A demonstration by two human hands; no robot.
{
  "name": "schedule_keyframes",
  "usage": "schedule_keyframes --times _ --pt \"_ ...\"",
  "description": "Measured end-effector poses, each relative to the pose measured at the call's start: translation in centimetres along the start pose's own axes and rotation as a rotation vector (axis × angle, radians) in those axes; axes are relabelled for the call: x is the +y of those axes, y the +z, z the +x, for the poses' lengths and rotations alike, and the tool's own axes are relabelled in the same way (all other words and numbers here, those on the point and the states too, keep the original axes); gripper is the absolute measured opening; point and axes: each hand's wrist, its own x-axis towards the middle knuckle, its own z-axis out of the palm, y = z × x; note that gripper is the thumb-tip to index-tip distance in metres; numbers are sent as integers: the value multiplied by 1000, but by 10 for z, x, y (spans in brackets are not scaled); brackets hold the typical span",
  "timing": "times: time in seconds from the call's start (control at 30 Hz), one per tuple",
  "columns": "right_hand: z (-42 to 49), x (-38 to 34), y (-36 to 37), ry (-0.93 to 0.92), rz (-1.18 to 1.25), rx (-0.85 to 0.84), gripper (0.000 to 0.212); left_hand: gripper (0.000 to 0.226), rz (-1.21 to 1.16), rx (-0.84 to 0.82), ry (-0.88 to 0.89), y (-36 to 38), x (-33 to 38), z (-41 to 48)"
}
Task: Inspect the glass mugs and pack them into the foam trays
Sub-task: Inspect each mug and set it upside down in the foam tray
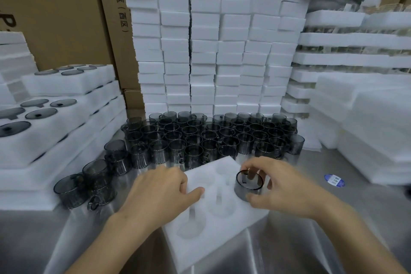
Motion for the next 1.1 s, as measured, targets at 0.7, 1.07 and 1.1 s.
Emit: schedule_keyframes --times 0.7,1.07,1.1 --pt "3 18 5 81 178 -53 51 67 -3 -32 6 2 -2 1" --pt "5 23 6 79 211 -50 48 30 52 174 -396 -57 -102 8" --pt "5 23 5 82 215 -50 48 40 92 71 -448 -56 -113 8"
